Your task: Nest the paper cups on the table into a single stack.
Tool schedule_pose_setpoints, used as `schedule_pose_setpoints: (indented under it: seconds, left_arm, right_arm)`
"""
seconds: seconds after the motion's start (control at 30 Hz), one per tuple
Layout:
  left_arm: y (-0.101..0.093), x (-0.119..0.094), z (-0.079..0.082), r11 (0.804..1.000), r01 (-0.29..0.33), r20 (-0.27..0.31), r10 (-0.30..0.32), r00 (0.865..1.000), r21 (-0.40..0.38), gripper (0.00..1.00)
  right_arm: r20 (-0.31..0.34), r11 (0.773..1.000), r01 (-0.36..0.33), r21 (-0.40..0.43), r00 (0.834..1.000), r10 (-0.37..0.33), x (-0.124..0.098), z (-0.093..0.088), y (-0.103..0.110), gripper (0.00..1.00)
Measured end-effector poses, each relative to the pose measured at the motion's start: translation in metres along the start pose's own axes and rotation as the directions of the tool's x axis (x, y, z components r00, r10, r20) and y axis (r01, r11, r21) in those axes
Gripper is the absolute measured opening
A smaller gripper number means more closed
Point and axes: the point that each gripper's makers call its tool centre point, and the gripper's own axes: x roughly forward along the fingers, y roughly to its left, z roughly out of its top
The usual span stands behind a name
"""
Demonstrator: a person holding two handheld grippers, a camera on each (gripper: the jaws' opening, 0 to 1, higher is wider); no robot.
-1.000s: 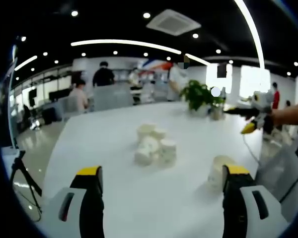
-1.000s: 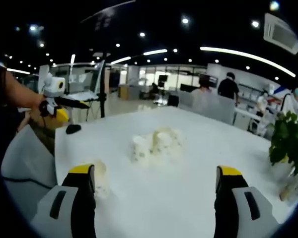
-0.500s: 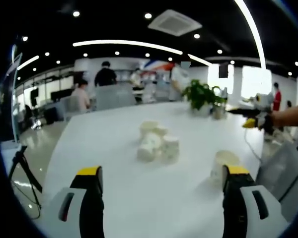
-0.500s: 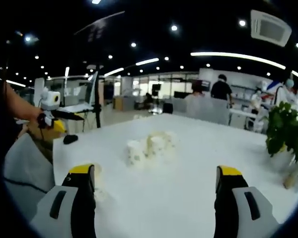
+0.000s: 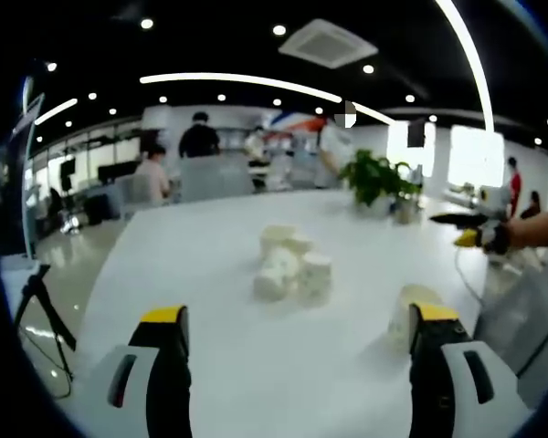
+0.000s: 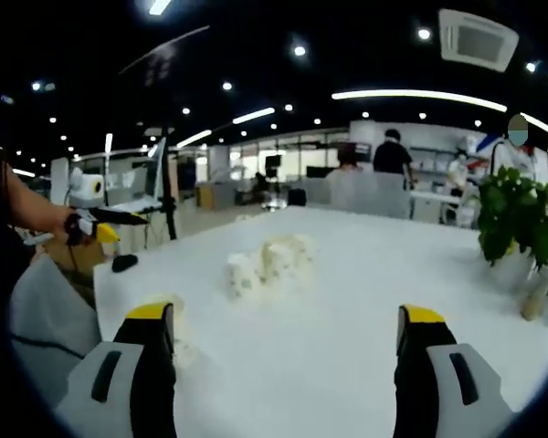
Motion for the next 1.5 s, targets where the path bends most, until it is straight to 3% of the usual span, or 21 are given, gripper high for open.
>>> schedule_pose_setpoints:
  seconds: [0.4, 0.67, 1.07, 1.5]
  left_arm:
    - [-0.008, 0.022, -0.011, 0.999, 0.030, -0.007, -0.030, 1.000, 0.043, 0.98]
    - [-0.009, 0.050, -0.002, 0.999, 0.030, 0.021, -0.031, 0.999, 0.034, 0.98]
    - [-0.019, 0.084, -0.003, 0.996, 0.084, -0.005, -0.084, 0.996, 0.043, 0.98]
    - [-0.028, 0.118, 0.007, 0.990, 0.133, -0.010, -0.132, 0.991, 0.049, 0.94]
  right_arm:
    - [-0.024, 1.000, -0.003, 0.016, 1.000, 0.003, 0.000, -0.008, 0.005, 1.00]
    - [-0.023, 1.000, 0.007, 0.030, 1.000, -0.007, -0.005, -0.008, 0.004, 1.00]
    - [-0.026, 0.999, 0.012, 0.037, 1.000, -0.011, -0.010, -0.013, 0.003, 1.00]
    - [-0.030, 0.999, 0.014, 0.032, 0.999, -0.013, -0.012, -0.012, 0.002, 1.00]
